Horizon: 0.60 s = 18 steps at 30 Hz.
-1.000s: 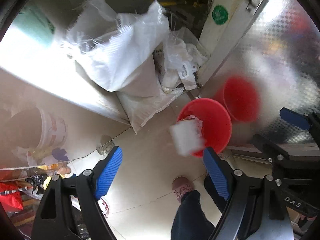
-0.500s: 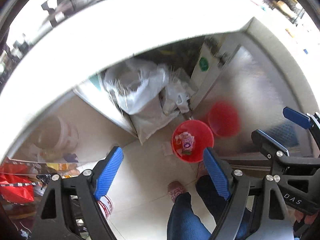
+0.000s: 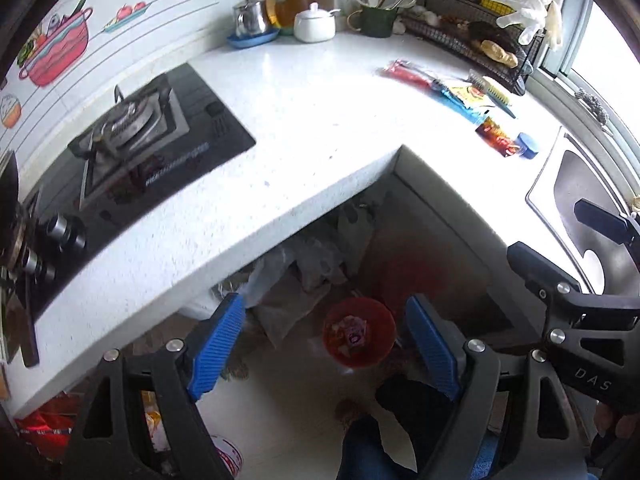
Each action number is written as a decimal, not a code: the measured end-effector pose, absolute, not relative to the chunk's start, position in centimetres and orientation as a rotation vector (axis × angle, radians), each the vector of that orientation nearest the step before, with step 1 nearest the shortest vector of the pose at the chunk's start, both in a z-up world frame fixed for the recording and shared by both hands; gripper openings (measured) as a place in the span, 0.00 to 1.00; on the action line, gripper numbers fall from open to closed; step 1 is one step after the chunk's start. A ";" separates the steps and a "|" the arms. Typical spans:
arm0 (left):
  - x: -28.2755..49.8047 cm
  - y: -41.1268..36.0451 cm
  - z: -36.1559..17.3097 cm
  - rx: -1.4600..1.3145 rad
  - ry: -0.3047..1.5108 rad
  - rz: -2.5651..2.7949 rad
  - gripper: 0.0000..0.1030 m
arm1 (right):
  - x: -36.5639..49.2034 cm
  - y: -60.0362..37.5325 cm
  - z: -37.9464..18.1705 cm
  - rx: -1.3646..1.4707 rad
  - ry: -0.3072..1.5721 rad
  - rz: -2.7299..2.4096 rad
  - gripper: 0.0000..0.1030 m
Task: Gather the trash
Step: 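Raise both tools back up to the counter trash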
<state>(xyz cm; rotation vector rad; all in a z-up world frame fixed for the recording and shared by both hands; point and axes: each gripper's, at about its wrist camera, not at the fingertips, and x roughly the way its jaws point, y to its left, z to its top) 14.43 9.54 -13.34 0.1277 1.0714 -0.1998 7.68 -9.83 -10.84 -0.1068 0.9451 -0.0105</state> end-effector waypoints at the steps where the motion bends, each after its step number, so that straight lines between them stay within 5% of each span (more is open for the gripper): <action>1: 15.0 8.9 -12.8 0.139 1.061 -0.211 0.79 | 8.0 -10.4 -10.5 -0.098 0.939 -0.025 0.85; 18: 28.8 0.3 -9.4 0.148 1.007 -0.314 0.79 | 18.4 -19.5 -6.9 -0.038 0.905 -0.118 0.85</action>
